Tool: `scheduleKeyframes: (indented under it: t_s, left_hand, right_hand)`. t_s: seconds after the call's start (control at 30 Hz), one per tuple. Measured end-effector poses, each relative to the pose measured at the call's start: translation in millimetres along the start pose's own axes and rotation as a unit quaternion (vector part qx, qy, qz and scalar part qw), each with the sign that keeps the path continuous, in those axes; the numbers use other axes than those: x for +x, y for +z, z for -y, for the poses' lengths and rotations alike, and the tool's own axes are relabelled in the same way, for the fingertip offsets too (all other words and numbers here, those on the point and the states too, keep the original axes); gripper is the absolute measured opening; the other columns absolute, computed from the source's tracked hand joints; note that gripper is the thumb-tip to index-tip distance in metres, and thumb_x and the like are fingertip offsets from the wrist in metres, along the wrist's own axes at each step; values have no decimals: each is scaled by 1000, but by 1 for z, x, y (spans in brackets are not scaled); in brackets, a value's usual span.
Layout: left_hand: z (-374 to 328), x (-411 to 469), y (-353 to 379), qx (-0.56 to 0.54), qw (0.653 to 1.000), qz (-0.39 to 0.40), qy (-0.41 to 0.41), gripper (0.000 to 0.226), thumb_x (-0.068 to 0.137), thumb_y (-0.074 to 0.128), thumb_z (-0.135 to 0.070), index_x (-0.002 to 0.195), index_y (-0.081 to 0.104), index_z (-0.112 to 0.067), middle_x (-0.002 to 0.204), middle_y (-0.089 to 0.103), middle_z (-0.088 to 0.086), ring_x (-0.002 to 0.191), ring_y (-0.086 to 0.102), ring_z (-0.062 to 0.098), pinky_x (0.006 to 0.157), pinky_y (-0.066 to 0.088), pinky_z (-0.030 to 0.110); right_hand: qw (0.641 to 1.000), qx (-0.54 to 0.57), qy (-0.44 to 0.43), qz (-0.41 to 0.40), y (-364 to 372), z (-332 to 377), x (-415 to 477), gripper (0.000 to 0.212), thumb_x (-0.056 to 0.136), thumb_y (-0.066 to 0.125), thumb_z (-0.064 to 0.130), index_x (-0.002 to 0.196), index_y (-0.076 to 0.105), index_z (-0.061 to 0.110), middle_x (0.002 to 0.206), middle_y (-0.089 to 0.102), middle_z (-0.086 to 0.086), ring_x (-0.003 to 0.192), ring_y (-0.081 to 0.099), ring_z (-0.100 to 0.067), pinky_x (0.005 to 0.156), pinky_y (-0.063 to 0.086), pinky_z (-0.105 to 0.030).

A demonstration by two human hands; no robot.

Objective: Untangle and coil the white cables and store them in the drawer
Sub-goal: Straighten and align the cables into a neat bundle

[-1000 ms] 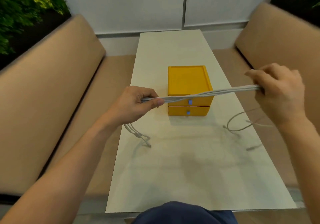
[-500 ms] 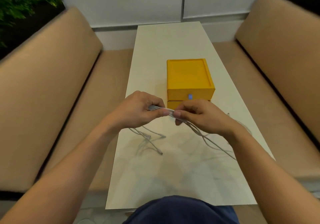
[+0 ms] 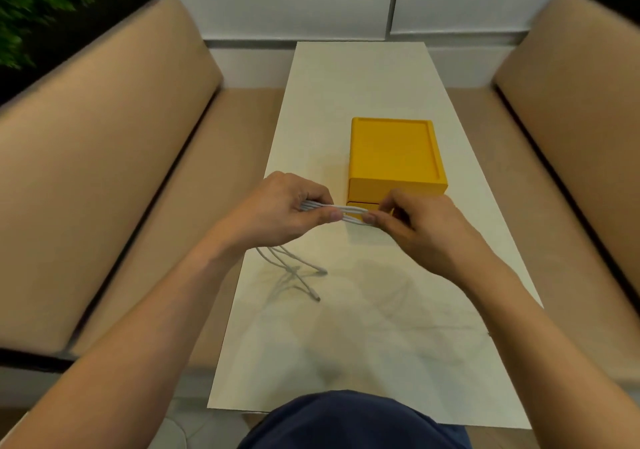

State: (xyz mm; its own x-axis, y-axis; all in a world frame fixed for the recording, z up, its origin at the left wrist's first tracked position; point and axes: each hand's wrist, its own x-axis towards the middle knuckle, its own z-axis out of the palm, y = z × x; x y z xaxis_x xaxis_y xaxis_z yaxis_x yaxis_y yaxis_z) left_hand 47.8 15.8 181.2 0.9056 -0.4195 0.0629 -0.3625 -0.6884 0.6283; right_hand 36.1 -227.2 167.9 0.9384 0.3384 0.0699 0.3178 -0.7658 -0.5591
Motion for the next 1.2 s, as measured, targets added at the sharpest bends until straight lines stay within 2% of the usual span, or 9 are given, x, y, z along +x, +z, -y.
scheduleKeyframes:
  t_s: [0.07, 0.13, 0.27, 0.37, 0.5, 0.7, 0.93, 1.07, 1.2]
  left_hand:
    - [1, -3, -2, -12, 1000, -1, 3, 16, 95, 68, -43, 81, 71, -35, 54, 54, -20, 53, 44, 8, 49, 29, 19]
    - [1, -5, -2, -18, 1000, -2, -2, 17, 94, 69, -43, 82, 73, -32, 55, 55, -19, 53, 45, 8, 50, 29, 19]
    - [1, -6, -3, -21, 1000, -1, -2, 21, 94, 69, -46, 85, 76, -29, 55, 54, -15, 54, 43, 8, 51, 31, 25]
    - [0, -7, -3, -16, 1000, 0, 1, 21, 94, 69, -46, 84, 76, -29, 54, 53, -15, 54, 43, 8, 52, 31, 26]
    - [-1, -7, -8, -25, 1000, -8, 4, 19, 94, 69, -45, 80, 72, -32, 54, 54, -18, 53, 43, 8, 50, 29, 20]
    - [-2, -6, -9, -21, 1000, 8, 15, 19, 94, 68, -47, 75, 66, -42, 57, 55, -17, 54, 43, 8, 52, 32, 28]
    - [-3, -1, -9, -15, 1000, 13, 12, 20, 95, 67, -47, 77, 66, -41, 58, 56, -19, 55, 44, 7, 53, 32, 29]
    - [-4, 0, -7, -7, 1000, 8, 12, 21, 96, 67, -46, 75, 64, -42, 57, 55, -21, 54, 44, 7, 52, 31, 26]
    - [-1, -1, -12, -9, 1000, -1, 12, 21, 95, 68, -47, 75, 66, -41, 56, 54, -18, 54, 43, 8, 50, 29, 23]
  right_hand:
    - [996, 78, 1, 32, -8, -5, -2, 21, 95, 65, 47, 84, 65, 30, 66, 61, 8, 59, 50, -9, 54, 39, -28]
    - [990, 115, 5, 77, -15, -7, -4, 9, 95, 70, 36, 87, 67, 33, 71, 66, 16, 62, 55, -4, 56, 42, -20]
    - [982, 160, 36, 93, -17, -8, -1, 10, 91, 78, 23, 98, 73, 27, 82, 75, 13, 69, 69, -7, 71, 56, -32]
    - [978, 161, 50, 123, -19, -7, 1, 20, 90, 78, 27, 110, 75, 31, 82, 77, 13, 70, 68, -4, 70, 55, -22]
    - [968, 196, 66, 145, -18, -3, -1, 15, 93, 72, 36, 96, 81, 25, 82, 75, 6, 72, 68, -7, 74, 55, -32]
    - [927, 298, 126, 192, -15, -1, 0, 21, 99, 66, 27, 101, 79, 11, 93, 78, -8, 92, 77, -23, 87, 61, -41]
    - [957, 234, 118, 124, -22, 4, 4, 10, 93, 75, 26, 93, 79, 17, 85, 79, -1, 84, 76, -18, 82, 63, -39]
    - [990, 115, 62, 48, -19, 7, 5, 8, 90, 79, 28, 84, 73, 28, 77, 74, 10, 73, 70, -13, 69, 58, -35]
    - [992, 104, 54, 48, -21, 12, 4, 10, 85, 84, 28, 83, 74, 28, 75, 74, 14, 69, 70, -8, 69, 57, -34]
